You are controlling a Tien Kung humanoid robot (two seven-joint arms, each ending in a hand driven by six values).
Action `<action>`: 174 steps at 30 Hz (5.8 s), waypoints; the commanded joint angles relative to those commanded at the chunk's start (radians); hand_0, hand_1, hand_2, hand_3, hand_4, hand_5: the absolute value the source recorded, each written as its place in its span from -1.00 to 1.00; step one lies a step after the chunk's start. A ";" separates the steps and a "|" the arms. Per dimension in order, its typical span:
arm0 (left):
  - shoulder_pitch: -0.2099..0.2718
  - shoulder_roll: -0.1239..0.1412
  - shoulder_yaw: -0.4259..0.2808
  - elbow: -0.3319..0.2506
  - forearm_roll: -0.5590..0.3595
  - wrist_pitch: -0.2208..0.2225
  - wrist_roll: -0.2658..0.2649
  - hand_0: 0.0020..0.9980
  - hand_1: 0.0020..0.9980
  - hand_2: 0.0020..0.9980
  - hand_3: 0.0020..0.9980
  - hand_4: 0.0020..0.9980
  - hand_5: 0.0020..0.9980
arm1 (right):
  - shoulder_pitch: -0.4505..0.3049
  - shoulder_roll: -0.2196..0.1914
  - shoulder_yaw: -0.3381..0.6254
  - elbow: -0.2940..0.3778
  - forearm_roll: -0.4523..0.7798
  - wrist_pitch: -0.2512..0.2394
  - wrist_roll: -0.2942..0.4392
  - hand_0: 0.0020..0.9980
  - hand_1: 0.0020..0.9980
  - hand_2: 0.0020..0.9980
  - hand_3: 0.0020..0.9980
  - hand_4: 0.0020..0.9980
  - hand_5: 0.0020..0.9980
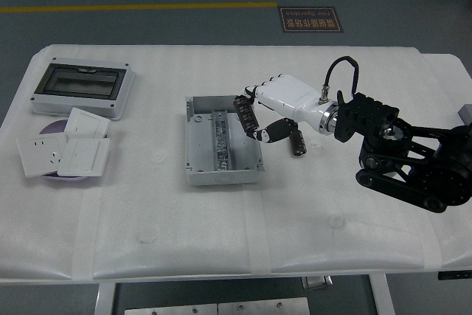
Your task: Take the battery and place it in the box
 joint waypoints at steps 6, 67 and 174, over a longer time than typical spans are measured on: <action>0.002 0.000 0.012 0.000 -0.006 -0.007 0.003 0.44 0.36 -0.23 0.05 0.03 -1.00 | -0.004 0.025 -0.011 -0.009 0.008 -0.026 0.008 0.47 0.40 0.57 0.77 0.38 -0.16; -0.005 0.003 0.022 0.000 -0.063 0.018 -0.031 0.45 0.38 -0.02 0.11 0.05 -0.83 | -0.049 -0.006 -0.143 -0.318 0.086 0.024 0.050 0.49 0.41 0.58 0.81 0.92 0.24; 0.005 -0.009 0.096 0.000 -0.143 0.015 -0.035 0.44 0.38 -0.04 0.08 0.09 -0.77 | -0.263 0.133 0.229 -0.010 0.065 -0.110 0.005 0.38 0.28 0.42 0.51 0.35 -0.14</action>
